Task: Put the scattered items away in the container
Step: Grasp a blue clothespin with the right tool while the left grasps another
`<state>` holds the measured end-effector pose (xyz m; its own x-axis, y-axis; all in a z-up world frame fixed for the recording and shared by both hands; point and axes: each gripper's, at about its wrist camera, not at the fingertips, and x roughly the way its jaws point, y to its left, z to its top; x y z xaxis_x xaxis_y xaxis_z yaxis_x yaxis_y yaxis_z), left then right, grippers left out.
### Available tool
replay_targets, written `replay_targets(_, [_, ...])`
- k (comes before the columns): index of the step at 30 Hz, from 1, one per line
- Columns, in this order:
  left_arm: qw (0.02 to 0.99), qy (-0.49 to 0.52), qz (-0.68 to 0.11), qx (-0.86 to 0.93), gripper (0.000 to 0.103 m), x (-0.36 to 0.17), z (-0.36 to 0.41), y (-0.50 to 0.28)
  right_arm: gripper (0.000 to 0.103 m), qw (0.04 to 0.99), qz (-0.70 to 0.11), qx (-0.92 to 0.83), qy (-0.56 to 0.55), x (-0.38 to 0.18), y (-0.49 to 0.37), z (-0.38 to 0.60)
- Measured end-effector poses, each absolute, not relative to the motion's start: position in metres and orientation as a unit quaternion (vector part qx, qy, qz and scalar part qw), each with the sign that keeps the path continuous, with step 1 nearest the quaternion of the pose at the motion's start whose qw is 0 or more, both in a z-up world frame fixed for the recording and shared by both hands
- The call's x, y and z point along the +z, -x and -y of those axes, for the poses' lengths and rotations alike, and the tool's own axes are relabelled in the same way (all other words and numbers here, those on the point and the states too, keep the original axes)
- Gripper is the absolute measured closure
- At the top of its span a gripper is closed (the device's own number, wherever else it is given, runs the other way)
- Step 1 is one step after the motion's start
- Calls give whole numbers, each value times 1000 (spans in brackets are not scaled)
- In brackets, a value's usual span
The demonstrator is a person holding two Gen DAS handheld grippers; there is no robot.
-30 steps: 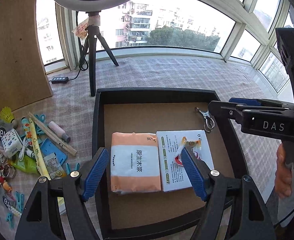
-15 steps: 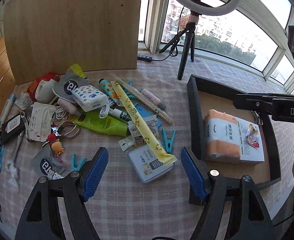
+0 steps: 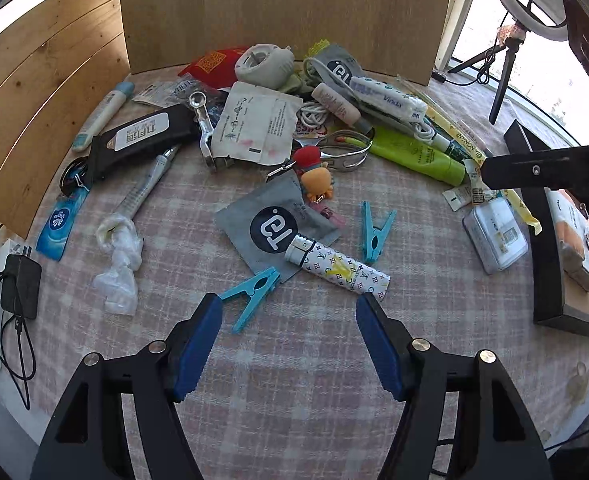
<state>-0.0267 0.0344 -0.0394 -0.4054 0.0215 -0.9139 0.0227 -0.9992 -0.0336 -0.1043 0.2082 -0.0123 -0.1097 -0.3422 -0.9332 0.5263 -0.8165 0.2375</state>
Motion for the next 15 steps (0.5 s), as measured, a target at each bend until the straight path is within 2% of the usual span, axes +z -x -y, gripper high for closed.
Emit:
replay_targets(5, [-15,-552,-11,-834,43,-54,-21,27,53,271,-71,-706,-650,-51,105,-170])
replay_targets(13, [-34,-557,5,-830,43,-69,-16,42,53,241,-54,-695,-675,-77,106,-148])
replay_targets(15, [-38,-561,4,-827,50,-74,-16,45,53,237,-48,-690,-682,-81,108,-147])
